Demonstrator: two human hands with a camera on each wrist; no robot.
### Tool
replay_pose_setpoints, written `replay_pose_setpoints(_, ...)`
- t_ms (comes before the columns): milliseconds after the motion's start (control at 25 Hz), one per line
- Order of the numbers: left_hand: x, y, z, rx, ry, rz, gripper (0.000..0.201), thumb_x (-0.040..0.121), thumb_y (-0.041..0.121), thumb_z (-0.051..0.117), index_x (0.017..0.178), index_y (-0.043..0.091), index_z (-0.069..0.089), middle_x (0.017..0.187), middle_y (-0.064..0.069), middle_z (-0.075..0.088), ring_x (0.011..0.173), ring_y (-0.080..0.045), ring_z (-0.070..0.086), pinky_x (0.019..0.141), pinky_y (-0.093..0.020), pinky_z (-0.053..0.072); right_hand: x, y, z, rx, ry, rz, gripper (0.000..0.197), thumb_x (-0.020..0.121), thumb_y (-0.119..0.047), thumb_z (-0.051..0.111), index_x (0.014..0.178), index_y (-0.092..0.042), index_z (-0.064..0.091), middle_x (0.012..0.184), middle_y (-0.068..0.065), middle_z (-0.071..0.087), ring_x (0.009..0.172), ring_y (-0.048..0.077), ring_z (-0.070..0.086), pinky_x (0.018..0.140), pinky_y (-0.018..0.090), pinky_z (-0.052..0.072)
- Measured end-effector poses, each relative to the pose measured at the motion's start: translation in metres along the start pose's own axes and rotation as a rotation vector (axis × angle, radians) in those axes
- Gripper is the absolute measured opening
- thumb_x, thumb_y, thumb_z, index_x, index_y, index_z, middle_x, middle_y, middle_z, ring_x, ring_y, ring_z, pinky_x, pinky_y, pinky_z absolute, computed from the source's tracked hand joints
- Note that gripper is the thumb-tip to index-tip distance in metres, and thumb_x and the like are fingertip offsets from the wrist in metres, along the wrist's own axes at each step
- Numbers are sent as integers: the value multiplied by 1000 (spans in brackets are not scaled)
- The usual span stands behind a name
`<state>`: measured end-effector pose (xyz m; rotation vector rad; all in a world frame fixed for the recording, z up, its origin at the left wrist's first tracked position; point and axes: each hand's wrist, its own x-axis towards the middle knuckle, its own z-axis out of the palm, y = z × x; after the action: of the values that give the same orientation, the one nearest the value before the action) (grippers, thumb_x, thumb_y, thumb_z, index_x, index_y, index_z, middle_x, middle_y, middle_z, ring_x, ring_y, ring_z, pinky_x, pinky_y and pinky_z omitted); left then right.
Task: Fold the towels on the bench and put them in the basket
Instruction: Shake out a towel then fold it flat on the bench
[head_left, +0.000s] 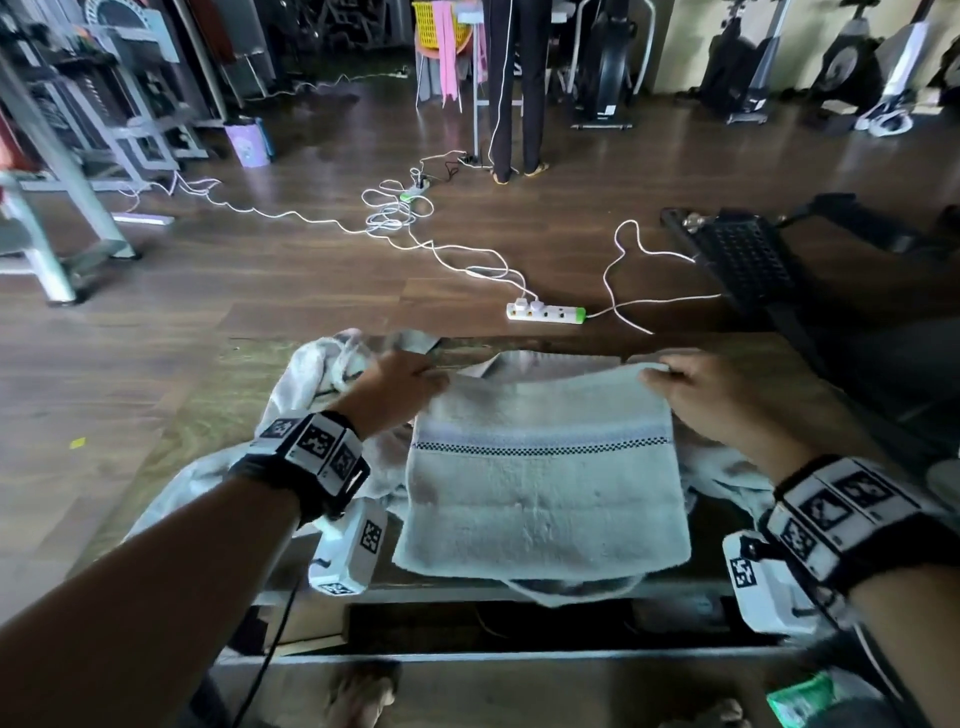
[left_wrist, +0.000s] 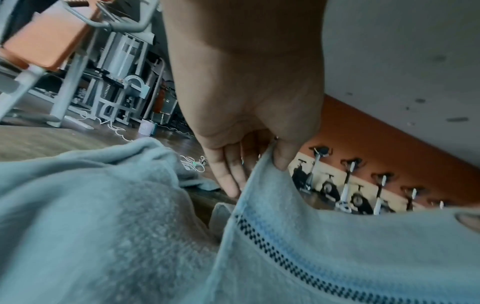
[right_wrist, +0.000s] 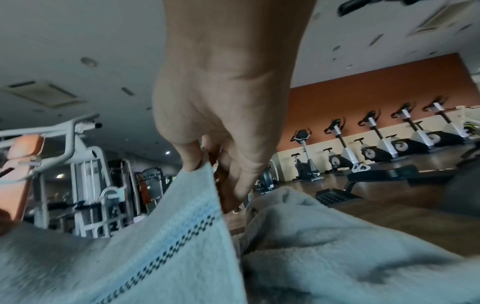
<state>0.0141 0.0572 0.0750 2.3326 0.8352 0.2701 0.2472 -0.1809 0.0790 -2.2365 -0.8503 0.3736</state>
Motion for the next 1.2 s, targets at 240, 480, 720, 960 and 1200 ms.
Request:
replay_pose_setpoints(240,84,-20,55,111,-226,38,21,94,22,45,75,15,53,65,-1,50,60,-19,48,52,-27,35,92,10,52,-90,81,97,32,100,-20,45,116,3,61,112,21,65,106,38,60,84,36,45)
replay_pose_setpoints(480,126,-53,47,16,164,-43,22,94,19,50,74,10,52,65,-8,54,61,-29,49,56,-28,34,152,28,67,-232,116,169,29,97,-17,46,102,6,63,114,30,64,107,41,61,86,36,46)
replay_pose_setpoints(720,163,-67,53,240,102,41,25,94,21,54,83,4,67,78,-9,66,70,-25,61,60,-26,44,175,38,85,-391,89,81,18,91,-6,55,90,5,70,94,24,70,89,36,65,72,28,44)
replay_pose_setpoints(960,169,-70,65,393,-52,71,19,90,23,65,104,9,70,104,-2,64,85,-14,54,71,-22,45,176,58,94,-417,-57,36,16,78,-6,74,78,-20,65,97,9,72,92,27,68,75,30,52)
replay_pose_setpoints(1200,150,-50,44,235,30,89,5,75,5,72,79,7,70,76,2,62,63,-9,53,47,-7,36,157,46,76,-296,-64,-12,17,85,-6,67,87,-22,66,86,1,65,69,15,59,56,23,43)
